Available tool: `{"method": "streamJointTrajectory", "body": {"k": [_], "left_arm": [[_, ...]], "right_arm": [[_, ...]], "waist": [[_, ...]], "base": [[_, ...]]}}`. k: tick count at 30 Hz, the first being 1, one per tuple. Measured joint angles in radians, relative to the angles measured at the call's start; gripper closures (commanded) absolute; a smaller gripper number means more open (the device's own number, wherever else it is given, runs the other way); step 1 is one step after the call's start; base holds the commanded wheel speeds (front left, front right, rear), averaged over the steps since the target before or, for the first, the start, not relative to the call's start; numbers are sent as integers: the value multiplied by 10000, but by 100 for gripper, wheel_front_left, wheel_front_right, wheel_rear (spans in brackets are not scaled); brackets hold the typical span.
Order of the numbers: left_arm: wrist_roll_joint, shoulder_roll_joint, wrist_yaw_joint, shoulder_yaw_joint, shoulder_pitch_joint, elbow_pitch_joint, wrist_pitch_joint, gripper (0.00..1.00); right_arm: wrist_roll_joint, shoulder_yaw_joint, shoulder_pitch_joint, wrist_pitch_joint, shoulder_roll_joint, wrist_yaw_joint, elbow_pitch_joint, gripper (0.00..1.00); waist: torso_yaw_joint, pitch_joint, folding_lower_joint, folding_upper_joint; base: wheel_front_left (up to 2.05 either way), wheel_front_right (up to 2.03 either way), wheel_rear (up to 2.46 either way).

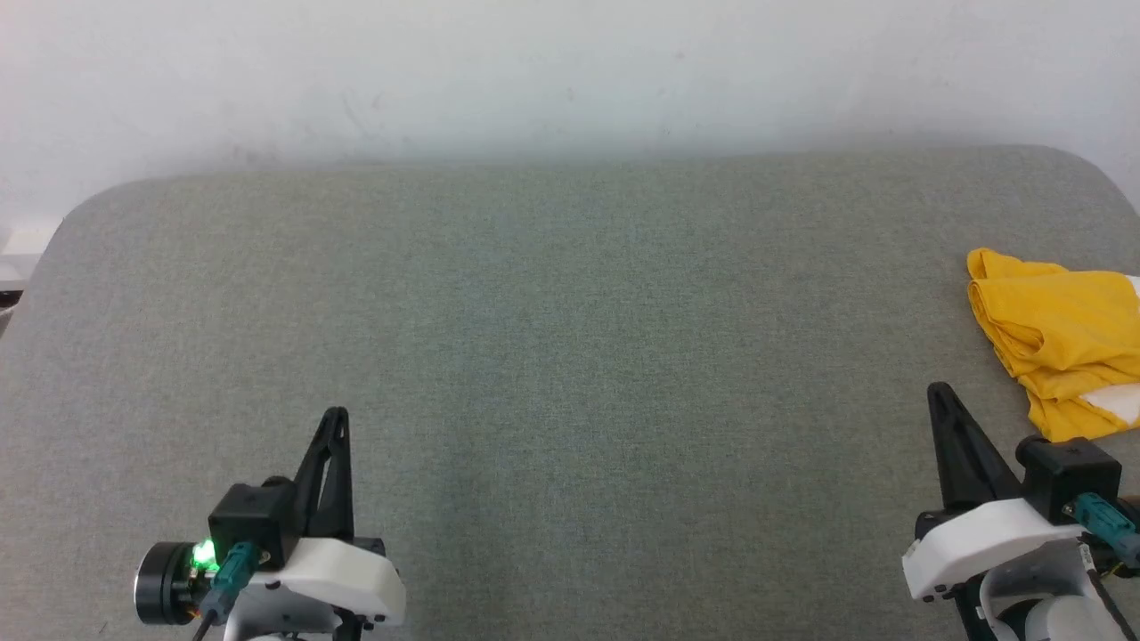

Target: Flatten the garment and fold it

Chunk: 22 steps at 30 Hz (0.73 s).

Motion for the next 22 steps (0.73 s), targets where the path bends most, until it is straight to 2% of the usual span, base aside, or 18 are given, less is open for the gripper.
{"method": "streamJointTrajectory", "body": {"k": [22], "left_arm": [[290,-178,-84,128,-41,56,443,100]], "right_arm": [[-180,384,6,397,2,0,-311,100]], "waist": [[-31,-108,-1,0]], "base": [[0,0,0]]}}
